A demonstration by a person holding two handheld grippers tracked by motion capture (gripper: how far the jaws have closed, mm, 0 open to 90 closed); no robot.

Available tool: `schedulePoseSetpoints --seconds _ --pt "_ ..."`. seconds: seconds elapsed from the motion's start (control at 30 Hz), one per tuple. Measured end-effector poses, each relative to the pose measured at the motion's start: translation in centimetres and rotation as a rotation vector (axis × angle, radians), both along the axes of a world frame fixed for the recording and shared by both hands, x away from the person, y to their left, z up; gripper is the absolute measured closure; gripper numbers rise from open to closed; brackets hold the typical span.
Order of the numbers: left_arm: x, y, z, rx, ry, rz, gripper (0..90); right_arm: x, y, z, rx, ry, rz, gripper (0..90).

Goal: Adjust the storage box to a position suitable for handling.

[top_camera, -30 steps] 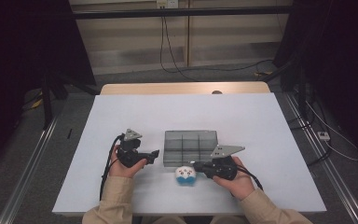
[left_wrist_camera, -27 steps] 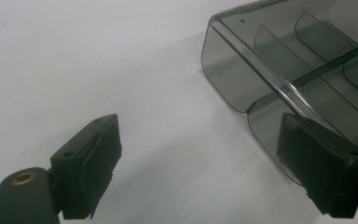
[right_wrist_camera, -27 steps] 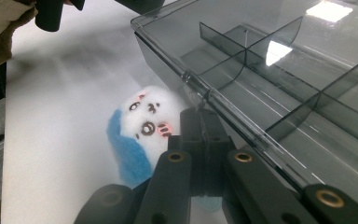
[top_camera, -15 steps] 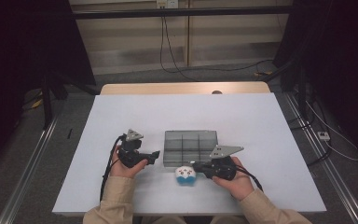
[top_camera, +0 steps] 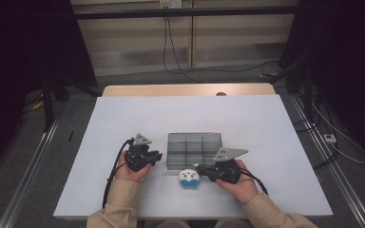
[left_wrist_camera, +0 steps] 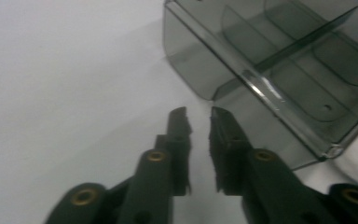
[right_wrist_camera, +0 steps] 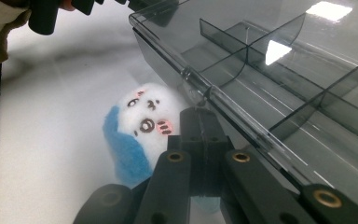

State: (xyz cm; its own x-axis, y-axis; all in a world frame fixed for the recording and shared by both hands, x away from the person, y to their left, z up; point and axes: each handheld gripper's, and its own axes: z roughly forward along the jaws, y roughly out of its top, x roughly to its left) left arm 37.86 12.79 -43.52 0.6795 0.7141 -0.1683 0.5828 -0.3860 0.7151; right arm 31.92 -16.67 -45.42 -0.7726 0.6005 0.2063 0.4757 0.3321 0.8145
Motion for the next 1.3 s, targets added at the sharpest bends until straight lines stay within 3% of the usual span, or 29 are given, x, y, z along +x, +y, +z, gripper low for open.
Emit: schedulePoseSetpoints --seconds 0.1,0.3,0.5,1.2,1.3 --pt "-0.1 -0.2 0.0 -0.009 0.011 -0.013 88.0 0.0 0.0 0.1 0.008 -0.008 0.001 90.0" --pt "-0.2 -0.4 0.1 -0.027 0.022 -0.031 90.0 0.0 0.0 0.1 0.007 -0.007 0.000 90.0" --pt "-0.2 -1.1 -0.1 0.001 0.026 -0.053 90.0 -0.1 0.0 0.1 0.005 -0.009 0.000 90.0" --pt "-0.3 -1.4 -0.3 0.019 0.040 -0.050 90.0 0.1 0.2 -0.3 -0.003 -0.004 -0.009 90.0" --pt "-0.3 -1.5 -0.4 0.018 0.046 -0.048 90.0 0.1 0.2 -0.1 0.018 -0.012 -0.011 90.0"
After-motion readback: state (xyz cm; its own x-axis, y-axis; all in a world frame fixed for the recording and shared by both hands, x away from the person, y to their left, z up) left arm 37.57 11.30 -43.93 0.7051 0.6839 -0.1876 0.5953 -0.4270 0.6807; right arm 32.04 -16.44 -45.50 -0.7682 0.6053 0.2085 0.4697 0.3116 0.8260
